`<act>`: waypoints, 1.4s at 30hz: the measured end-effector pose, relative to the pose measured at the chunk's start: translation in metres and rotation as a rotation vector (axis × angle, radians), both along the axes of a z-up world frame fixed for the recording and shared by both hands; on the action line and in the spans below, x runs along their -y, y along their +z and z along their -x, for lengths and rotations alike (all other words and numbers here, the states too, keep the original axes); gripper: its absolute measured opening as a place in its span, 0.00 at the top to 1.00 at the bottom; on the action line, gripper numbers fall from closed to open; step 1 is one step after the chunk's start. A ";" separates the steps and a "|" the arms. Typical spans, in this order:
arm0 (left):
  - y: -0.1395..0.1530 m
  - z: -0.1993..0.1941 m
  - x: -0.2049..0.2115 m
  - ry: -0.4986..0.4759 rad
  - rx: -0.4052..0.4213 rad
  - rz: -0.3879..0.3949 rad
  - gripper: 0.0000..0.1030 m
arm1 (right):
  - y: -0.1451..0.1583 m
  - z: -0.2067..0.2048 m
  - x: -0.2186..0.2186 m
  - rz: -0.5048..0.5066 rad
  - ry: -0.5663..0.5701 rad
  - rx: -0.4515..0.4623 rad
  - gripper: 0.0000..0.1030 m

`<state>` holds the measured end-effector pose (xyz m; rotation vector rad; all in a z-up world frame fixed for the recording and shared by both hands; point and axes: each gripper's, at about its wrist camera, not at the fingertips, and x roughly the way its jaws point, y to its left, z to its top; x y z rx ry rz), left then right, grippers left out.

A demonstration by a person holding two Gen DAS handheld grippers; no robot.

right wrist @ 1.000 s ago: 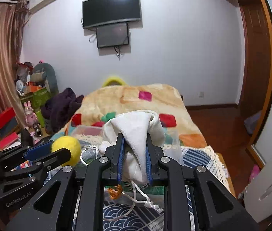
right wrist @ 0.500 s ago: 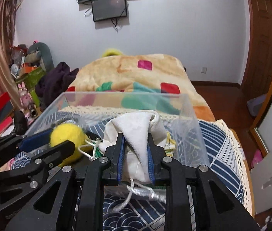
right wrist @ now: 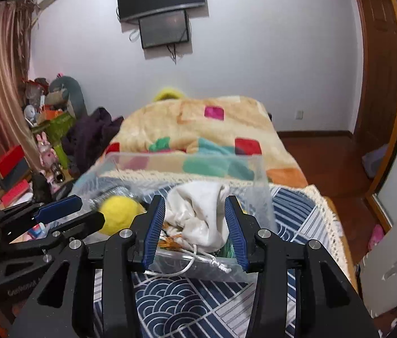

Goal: Organize soft objects

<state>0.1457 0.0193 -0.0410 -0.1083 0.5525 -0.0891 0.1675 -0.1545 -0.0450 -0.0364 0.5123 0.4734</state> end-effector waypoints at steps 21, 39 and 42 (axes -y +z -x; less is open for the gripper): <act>0.079 0.102 -0.006 0.060 0.300 -0.029 0.12 | 0.056 0.083 0.015 -0.092 0.005 0.271 0.16; 0.076 0.117 -0.001 0.073 0.321 -0.041 0.02 | 0.051 0.098 0.023 -0.105 -0.024 0.293 0.00; 0.076 0.118 0.001 0.074 0.321 -0.042 0.02 | 0.050 0.101 0.023 -0.106 -0.024 0.296 0.00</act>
